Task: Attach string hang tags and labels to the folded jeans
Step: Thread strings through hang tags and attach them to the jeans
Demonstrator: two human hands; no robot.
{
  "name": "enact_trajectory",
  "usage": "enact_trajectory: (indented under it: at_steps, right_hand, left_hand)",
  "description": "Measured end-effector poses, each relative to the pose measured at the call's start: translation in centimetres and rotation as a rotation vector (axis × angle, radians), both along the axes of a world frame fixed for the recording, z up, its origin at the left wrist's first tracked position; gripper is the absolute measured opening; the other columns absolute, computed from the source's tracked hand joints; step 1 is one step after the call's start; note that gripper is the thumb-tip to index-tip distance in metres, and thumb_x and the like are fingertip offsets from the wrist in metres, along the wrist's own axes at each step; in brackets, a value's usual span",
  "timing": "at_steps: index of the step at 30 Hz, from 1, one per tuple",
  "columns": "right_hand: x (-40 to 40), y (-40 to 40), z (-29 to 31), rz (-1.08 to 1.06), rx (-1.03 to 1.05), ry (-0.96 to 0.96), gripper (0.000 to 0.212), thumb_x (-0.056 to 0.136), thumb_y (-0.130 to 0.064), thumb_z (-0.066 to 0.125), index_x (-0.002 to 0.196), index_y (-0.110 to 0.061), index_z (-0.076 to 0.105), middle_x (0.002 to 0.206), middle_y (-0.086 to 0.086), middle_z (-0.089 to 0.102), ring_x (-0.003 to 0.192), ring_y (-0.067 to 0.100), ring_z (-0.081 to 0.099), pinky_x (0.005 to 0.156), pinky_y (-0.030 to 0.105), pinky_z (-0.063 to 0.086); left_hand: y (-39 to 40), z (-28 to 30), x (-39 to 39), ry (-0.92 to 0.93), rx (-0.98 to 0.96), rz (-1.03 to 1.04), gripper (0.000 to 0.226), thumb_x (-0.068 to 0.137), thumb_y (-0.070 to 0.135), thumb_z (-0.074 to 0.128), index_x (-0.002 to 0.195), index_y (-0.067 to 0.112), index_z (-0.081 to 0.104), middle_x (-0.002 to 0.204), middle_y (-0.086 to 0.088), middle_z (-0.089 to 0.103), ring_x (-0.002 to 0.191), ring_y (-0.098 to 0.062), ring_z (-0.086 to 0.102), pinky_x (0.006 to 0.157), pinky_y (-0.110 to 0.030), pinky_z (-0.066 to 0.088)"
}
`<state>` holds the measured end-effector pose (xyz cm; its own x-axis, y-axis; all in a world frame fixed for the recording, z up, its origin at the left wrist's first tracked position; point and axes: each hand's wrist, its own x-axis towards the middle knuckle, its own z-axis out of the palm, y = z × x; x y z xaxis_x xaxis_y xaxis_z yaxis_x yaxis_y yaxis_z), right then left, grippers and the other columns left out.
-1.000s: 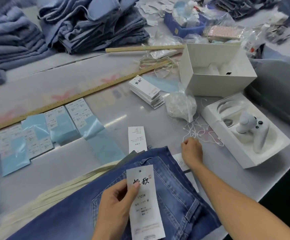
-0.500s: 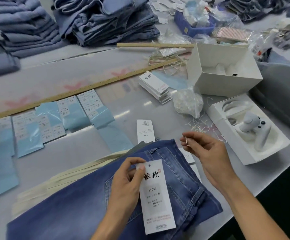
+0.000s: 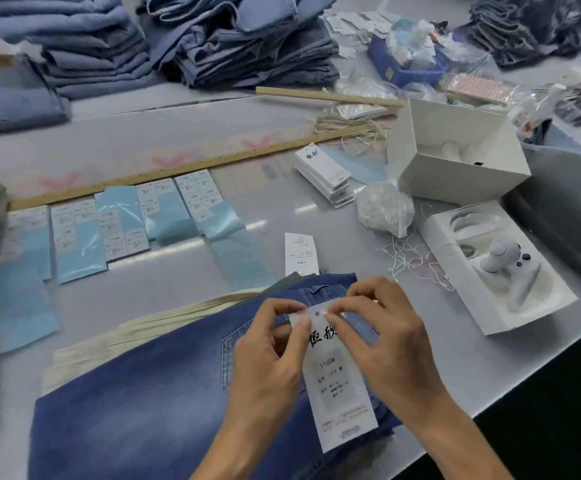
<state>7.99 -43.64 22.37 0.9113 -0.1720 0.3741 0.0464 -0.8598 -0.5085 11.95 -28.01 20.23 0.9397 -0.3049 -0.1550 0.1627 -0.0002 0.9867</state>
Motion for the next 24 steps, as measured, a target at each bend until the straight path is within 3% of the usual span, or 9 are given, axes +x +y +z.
enact_trajectory:
  at_steps: [3,6,9,14,16,18,21,24]
  right_hand:
    - [0.0,0.8,0.0,0.003,-0.031,-0.004,0.01,0.085,-0.016,0.078,0.094,-0.014,0.074,0.095,-0.005,0.057,0.088,0.017,0.058,0.071,0.037,0.055]
    - [-0.1,1.2,0.0,0.003,0.009,0.017,0.009,0.088,-0.022,0.073,0.096,-0.016,0.075,0.096,-0.007,0.055,0.09,0.014,0.057,0.074,0.032,0.054]
    - [-0.1,1.3,-0.3,-0.004,0.047,0.034,0.01,0.087,-0.02,0.076,0.097,-0.019,0.076,0.095,-0.009,0.056,0.091,0.013,0.059,0.075,0.031,0.053]
    - [-0.2,1.5,-0.6,-0.064,0.211,0.061,0.007,0.089,-0.03,0.07,0.094,-0.025,0.073,0.095,-0.019,0.056,0.09,0.009,0.062,0.074,0.023,0.052]
    - [-0.4,1.6,-0.8,-0.08,0.242,0.066,0.004,0.088,-0.026,0.075,0.09,-0.025,0.072,0.094,-0.021,0.056,0.089,0.009,0.062,0.074,0.021,0.051]
    - [-0.7,2.0,-1.1,-0.079,0.248,0.078,0.007,0.087,-0.023,0.077,0.088,-0.026,0.071,0.093,-0.021,0.056,0.089,0.01,0.062,0.073,0.019,0.049]
    - [-1.2,2.7,-1.5,-0.058,0.261,0.102,0.008,0.087,-0.024,0.077,0.087,-0.027,0.069,0.093,-0.024,0.056,0.09,0.011,0.062,0.072,0.019,0.05]
    - [-1.6,3.2,-2.1,-0.057,0.239,0.11,0.011,0.086,-0.02,0.079,0.087,-0.026,0.07,0.092,-0.023,0.055,0.09,0.01,0.061,0.073,0.014,0.048]
  left_hand:
    - [0.1,-0.3,-0.2,-0.043,-0.004,0.029,0.006,0.093,0.032,0.063,0.092,0.037,0.063,0.079,0.006,0.074,0.066,-0.006,0.067,0.055,-0.013,0.046]
    - [0.1,-0.6,-0.1,-0.088,0.017,0.036,0.017,0.097,0.02,0.066,0.093,0.036,0.065,0.086,0.008,0.073,0.075,-0.008,0.069,0.062,-0.015,0.049]
    - [0.1,-0.8,-0.1,-0.099,-0.014,0.019,0.007,0.093,0.028,0.065,0.096,0.034,0.068,0.094,0.005,0.074,0.089,-0.016,0.072,0.072,-0.023,0.056]
    - [0.6,-0.2,0.2,0.185,-0.271,-0.039,0.024,0.099,0.029,0.054,0.102,0.021,0.077,0.101,-0.008,0.077,0.09,-0.023,0.075,0.065,-0.032,0.06]
    - [1.2,-0.5,0.6,0.229,-0.301,-0.028,0.019,0.103,0.021,0.056,0.107,0.021,0.075,0.099,-0.012,0.077,0.09,-0.027,0.075,0.063,-0.034,0.06]
    - [1.6,-0.9,1.0,0.193,-0.274,-0.038,0.017,0.099,0.012,0.063,0.109,0.023,0.07,0.094,-0.012,0.077,0.085,-0.028,0.076,0.062,-0.034,0.061]
    - [1.8,-1.4,1.2,0.094,-0.178,-0.039,0.028,0.08,0.017,0.081,0.102,0.028,0.069,0.091,-0.009,0.077,0.08,-0.024,0.075,0.063,-0.028,0.058]
    - [2.1,-2.1,1.2,-0.149,0.033,-0.069,0.033,0.081,0.018,0.084,0.1,0.039,0.066,0.091,0.004,0.077,0.083,-0.016,0.074,0.064,-0.018,0.053]
